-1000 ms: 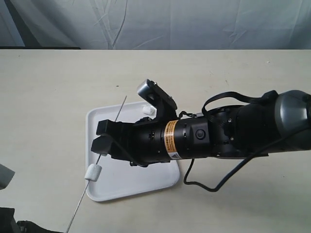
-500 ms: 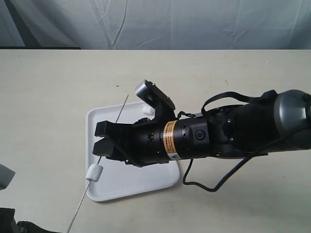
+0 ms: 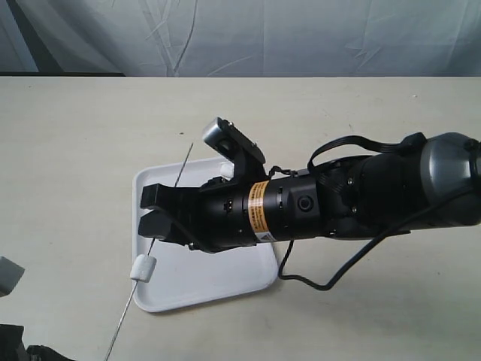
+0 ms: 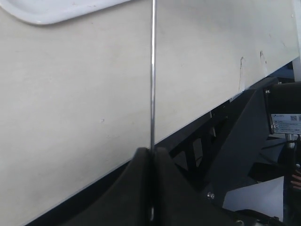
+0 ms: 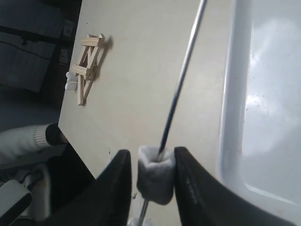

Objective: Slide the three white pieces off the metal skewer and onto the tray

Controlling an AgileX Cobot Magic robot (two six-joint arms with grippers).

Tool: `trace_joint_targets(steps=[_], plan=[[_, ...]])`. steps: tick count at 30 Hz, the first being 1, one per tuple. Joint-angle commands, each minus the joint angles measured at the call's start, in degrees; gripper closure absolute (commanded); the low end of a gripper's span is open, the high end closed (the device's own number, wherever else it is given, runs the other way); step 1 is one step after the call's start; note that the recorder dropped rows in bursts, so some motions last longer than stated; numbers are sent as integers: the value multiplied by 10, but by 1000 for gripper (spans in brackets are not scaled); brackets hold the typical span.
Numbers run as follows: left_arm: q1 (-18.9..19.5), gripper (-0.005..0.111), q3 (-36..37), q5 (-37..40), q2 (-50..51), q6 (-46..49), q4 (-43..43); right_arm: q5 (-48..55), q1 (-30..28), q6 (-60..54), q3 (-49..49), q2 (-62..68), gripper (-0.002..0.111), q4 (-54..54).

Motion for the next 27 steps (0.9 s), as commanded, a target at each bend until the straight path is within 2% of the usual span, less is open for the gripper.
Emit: trace_joint_targets(steps=[1, 8, 16, 21, 23, 24, 25, 26, 27], plan=[[-3, 107, 1, 1, -3, 2, -10, -2, -1, -1, -4, 1, 78, -10], [-3, 107, 1, 12, -3, 2, -9, 27, -2, -1, -4, 1, 84, -7], [-3, 107, 1, 84, -3, -25, -6, 190, -2, -4, -71, 4, 84, -48], [-3, 107, 1, 65, -3, -33, -6, 296, -2, -4, -79, 19, 83, -63], [-3, 107, 1, 46, -3, -44, -2, 317, -2, -4, -77, 17, 74, -63], [-3, 107, 1, 32, -3, -45, -2, 303, -2, -4, -77, 14, 60, -66], [-3, 107, 1, 22, -3, -45, -1, 280, -2, -4, -77, 13, 51, -66], [-3, 107, 1, 14, -3, -45, 3, 262, -2, -4, -77, 10, 46, -58], [-3, 107, 1, 10, -3, -47, 5, 261, -2, -1, -77, 9, 47, -57]])
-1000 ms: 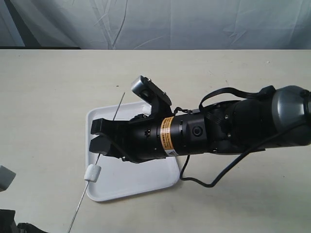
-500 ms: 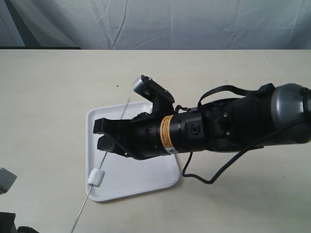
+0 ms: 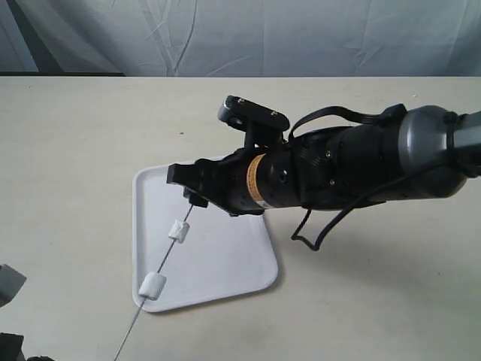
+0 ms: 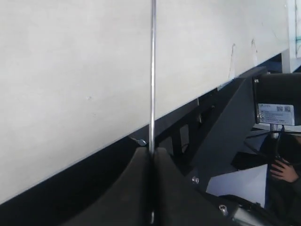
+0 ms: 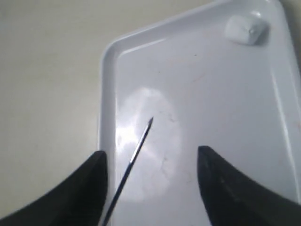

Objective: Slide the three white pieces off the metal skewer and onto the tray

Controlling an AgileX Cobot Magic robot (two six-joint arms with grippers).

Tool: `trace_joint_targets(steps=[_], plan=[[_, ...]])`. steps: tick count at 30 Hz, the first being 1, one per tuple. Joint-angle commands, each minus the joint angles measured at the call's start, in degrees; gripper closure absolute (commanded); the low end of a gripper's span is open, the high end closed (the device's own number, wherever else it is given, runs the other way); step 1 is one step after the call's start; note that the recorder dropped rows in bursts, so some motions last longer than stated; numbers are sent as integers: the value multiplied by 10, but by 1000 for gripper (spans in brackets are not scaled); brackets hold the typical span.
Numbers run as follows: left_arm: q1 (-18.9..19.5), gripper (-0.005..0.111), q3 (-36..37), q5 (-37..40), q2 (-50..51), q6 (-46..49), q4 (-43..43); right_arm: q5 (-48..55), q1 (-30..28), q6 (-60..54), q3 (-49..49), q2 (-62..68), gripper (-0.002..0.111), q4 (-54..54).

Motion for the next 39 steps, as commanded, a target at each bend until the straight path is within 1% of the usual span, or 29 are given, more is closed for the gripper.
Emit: trace_joint_targets(steps=[1, 3, 4, 6, 9, 13, 16, 21, 35, 39], plan=[[-3, 107, 1, -29, -3, -5, 0, -31, -1, 4, -2, -11, 51, 1], [-3, 107, 1, -42, -3, -5, 0, -64, -1, 16, -2, -12, 60, 1], [-3, 107, 1, -49, -3, -5, 0, -98, -1, 17, -2, -12, 66, 1], [-3, 107, 1, -59, -3, -8, 0, -127, -1, 27, -2, -12, 71, 1], [-3, 107, 1, -62, -3, -20, 9, -140, -1, 50, -2, -12, 71, -20], [-3, 107, 1, -73, -3, -20, 15, -161, -1, 126, -2, -11, 71, -105], [-3, 107, 1, -77, -3, -19, 11, -164, -1, 149, -2, -10, 71, -127], [-3, 107, 1, -76, -3, -19, 8, -194, -1, 153, -2, -10, 71, -127], [-3, 107, 1, -62, -3, -18, -9, -189, -1, 153, -2, -9, 71, -127], [-3, 107, 1, -60, -3, -8, -28, -189, -1, 154, -2, -9, 71, -127]])
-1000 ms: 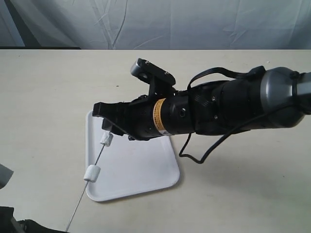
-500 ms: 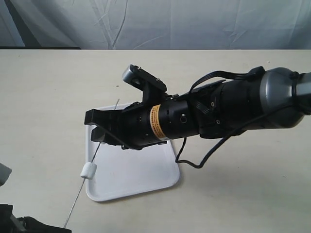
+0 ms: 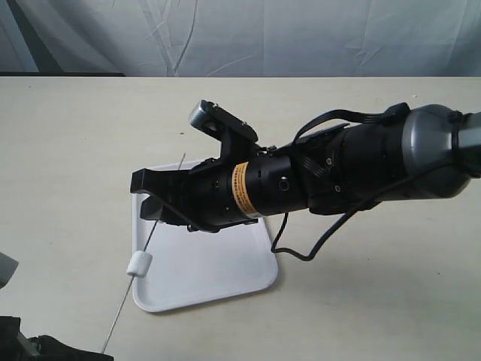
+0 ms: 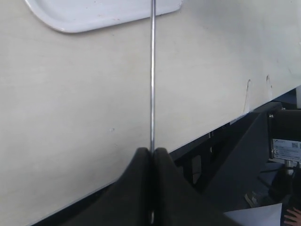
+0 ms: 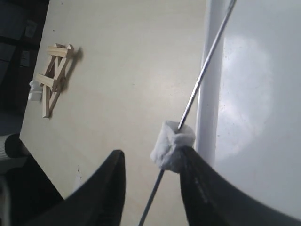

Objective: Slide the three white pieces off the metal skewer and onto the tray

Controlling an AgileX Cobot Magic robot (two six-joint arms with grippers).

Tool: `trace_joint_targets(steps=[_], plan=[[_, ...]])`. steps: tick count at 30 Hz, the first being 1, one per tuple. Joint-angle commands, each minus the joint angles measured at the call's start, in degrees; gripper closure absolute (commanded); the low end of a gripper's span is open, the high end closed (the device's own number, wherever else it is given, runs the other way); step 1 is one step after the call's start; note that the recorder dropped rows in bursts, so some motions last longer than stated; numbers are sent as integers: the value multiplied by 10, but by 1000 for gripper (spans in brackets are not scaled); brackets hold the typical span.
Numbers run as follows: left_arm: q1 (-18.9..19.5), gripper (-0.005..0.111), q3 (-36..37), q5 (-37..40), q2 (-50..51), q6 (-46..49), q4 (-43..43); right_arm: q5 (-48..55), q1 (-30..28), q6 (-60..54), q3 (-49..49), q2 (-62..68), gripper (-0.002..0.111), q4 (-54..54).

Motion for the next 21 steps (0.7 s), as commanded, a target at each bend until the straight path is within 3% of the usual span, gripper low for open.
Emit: trace_joint_targets(steps=[1, 12, 18, 21], plan=[[-3, 107, 1, 6, -3, 16, -36, 1, -2, -1, -2, -3, 71, -6], [-3, 107, 1, 20, -3, 32, -56, 3, -2, 1, -2, -3, 72, -6], [-3, 107, 1, 20, -3, 28, -56, 1, -2, 1, -2, -3, 89, -10], [-3, 107, 1, 22, -3, 28, -53, 14, -2, 1, -2, -3, 90, -10]])
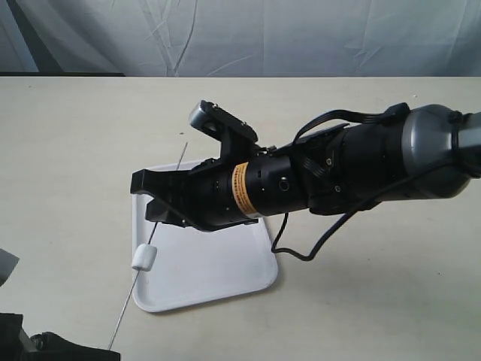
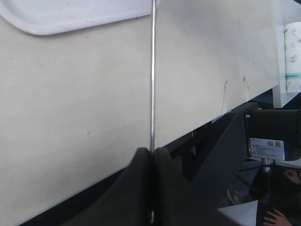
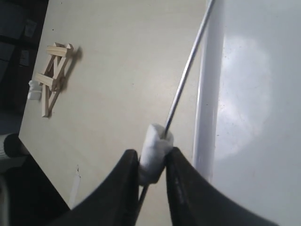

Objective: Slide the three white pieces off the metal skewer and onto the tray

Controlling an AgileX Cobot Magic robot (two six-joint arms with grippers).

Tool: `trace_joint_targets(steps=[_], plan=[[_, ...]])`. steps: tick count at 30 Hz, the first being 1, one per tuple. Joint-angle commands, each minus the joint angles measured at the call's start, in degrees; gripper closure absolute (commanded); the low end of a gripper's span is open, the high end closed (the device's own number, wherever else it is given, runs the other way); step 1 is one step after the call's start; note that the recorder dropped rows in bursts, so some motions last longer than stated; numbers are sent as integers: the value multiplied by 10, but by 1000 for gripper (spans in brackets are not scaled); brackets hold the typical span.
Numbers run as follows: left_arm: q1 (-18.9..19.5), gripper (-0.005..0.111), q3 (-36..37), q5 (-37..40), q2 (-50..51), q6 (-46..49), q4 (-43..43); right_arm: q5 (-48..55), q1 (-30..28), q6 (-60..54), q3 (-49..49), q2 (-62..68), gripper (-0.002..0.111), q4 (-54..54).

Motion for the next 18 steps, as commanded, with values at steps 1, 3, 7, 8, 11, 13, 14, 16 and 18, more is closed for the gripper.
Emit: trace_joint_targets(steps=[1, 3, 7, 8, 11, 13, 14, 16, 18], plan=[[-3, 107, 1, 9, -3, -1, -3, 18, -2, -1, -2, -3, 90, -8], [-3, 107, 1, 14, -3, -13, 3, 33, -2, -1, -2, -3, 90, -9], [-3, 107, 1, 43, -3, -26, 26, 56, -2, -2, -2, -3, 90, -10], [-3, 107, 1, 54, -3, -31, 30, 65, -2, -5, -2, -3, 90, -10], [-3, 107, 1, 85, -3, -50, 37, 88, -2, -5, -2, -3, 90, -19], [-3, 107, 1, 107, -3, -67, 45, 104, -2, -6, -2, -3, 90, -25], [-3, 107, 1, 121, -3, -78, 52, 113, -2, -6, -2, -3, 90, -27], [-3, 107, 1, 155, -3, -98, 65, 136, -2, -6, -2, -3, 90, -31], [-3, 107, 1, 185, -3, -114, 74, 159, -2, -11, -2, -3, 90, -34]])
